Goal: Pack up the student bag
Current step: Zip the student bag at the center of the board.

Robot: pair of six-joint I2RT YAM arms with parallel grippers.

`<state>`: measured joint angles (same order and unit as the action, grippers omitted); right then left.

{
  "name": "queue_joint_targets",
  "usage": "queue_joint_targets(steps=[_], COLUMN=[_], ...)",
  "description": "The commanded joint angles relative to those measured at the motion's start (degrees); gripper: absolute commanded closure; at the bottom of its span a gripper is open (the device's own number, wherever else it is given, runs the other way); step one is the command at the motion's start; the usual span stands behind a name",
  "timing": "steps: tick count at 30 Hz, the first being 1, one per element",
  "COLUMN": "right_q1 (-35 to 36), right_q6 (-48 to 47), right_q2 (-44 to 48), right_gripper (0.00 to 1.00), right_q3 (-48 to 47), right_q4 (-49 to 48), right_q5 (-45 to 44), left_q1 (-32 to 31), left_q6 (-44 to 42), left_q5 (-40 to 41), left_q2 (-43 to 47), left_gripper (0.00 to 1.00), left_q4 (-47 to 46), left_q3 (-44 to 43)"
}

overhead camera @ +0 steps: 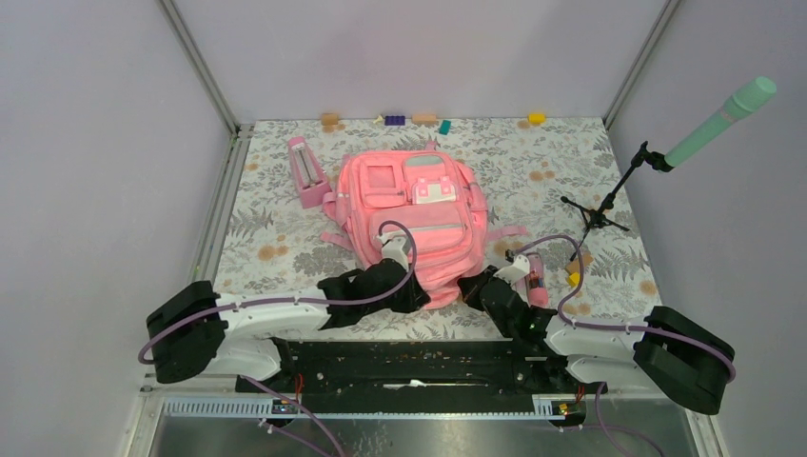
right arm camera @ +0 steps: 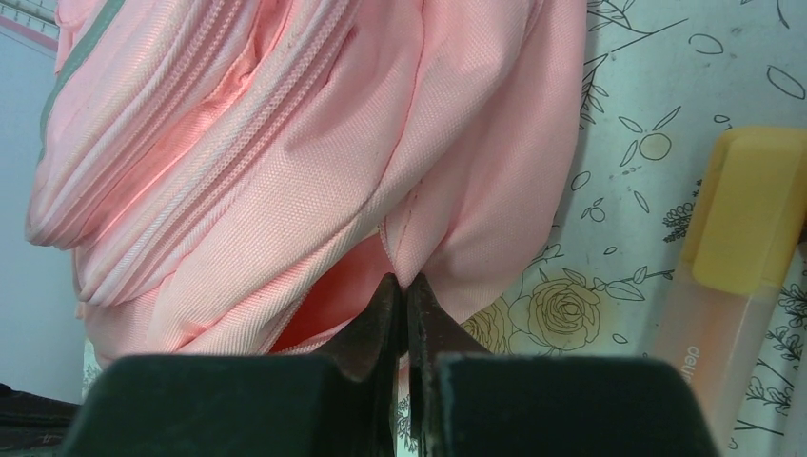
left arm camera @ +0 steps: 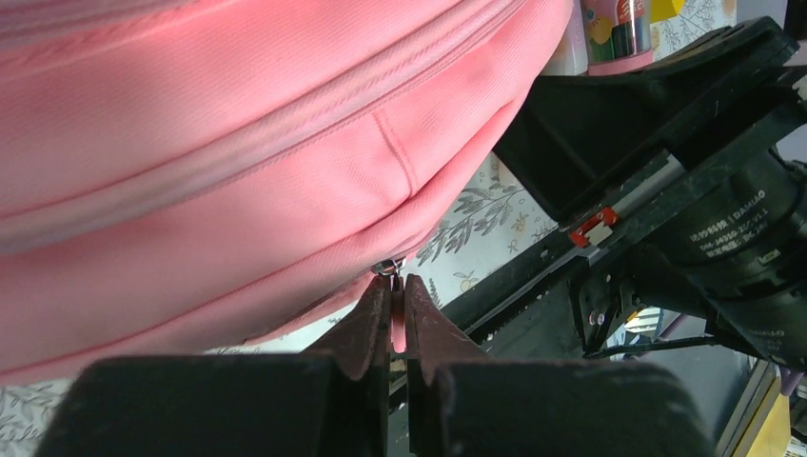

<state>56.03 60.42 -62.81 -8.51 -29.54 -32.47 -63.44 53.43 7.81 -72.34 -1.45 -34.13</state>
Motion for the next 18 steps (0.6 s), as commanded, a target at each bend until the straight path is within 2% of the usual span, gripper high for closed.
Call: queue_joint_targets(steps=[1,11,16,18], right_q1=[1.22,1.96,1.98,2.02], right_q6=[-1.75,-6.43,-14.43,-17.35], right_q2=[0.23,5.49,10.95,13.75], right_gripper=[1.0,1.0,0.99,0.94], right_q3=[-2.82,-1.93,-2.11,-2.93], right_q4=[-6.04,-2.92,0.4,3.57], right_q5=[-3.95,-7.46,-8.65,-9.05], left_q1=[-1.02,-1.68,-1.78,-1.78], left_q6=[0.93,0.46,-0.4,-0.67], left_q5=[-0.86,-0.54,-1.55,-1.64], left_q2=[-3.13,-13.55,-17.75,-18.58], left_gripper=[1.0,1.0,1.0,1.0], left_q4=[-9.51,-11.49,-11.73,-11.42], left_q3=[-5.36,-13.4,-17.76,-18.75])
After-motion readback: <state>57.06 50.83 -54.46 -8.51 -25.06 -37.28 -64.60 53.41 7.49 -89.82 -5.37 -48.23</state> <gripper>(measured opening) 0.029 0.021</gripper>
